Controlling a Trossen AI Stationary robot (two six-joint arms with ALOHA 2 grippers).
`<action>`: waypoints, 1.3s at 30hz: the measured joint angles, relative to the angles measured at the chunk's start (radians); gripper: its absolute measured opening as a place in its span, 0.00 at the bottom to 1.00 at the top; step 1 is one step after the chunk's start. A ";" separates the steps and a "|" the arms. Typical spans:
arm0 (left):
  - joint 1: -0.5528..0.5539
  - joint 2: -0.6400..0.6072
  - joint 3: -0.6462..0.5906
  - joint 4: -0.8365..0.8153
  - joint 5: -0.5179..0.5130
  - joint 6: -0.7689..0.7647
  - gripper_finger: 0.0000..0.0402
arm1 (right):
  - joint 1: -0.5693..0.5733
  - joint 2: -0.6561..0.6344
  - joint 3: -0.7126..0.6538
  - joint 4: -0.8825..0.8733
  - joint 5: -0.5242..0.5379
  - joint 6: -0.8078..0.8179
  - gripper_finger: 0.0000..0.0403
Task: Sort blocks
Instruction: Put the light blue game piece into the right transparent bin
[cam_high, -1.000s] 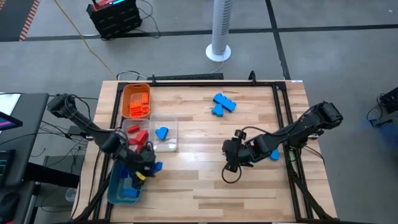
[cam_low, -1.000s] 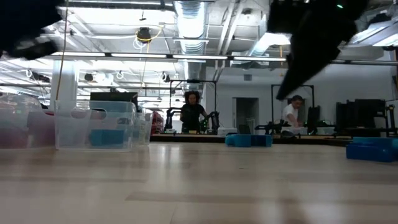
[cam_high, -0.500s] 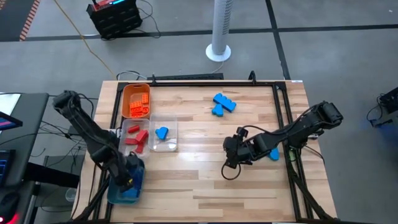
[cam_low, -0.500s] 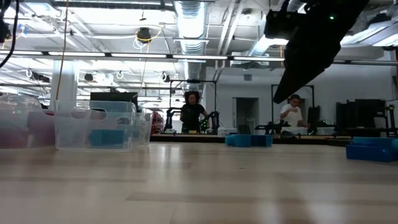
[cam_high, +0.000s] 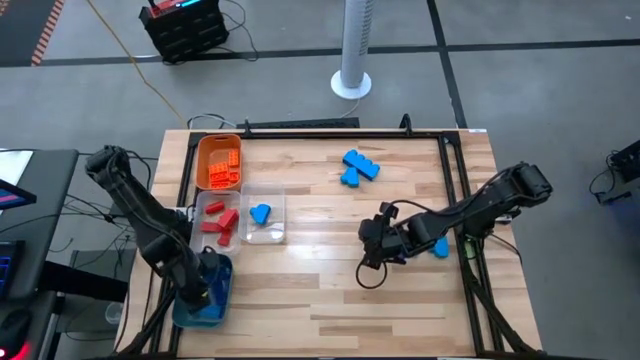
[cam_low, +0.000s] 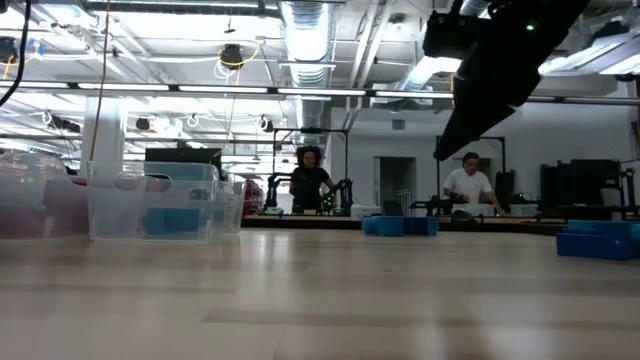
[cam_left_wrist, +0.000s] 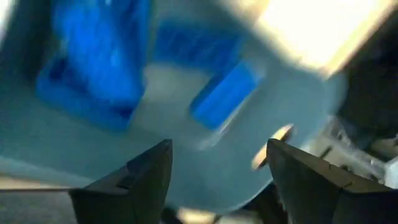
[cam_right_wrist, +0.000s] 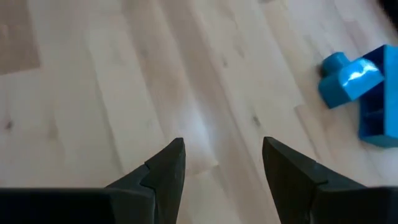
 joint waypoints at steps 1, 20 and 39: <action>0.002 0.000 0.023 0.002 -0.051 0.029 0.64 | -0.008 -0.003 0.000 0.000 0.010 -0.002 0.53; 0.059 0.000 0.140 -0.013 -0.589 0.383 0.64 | -0.123 -0.018 0.000 -0.524 -0.255 0.172 0.53; 0.133 0.000 0.140 -0.010 -0.623 0.451 0.64 | 0.016 -0.017 -0.046 -0.541 -0.398 0.135 0.61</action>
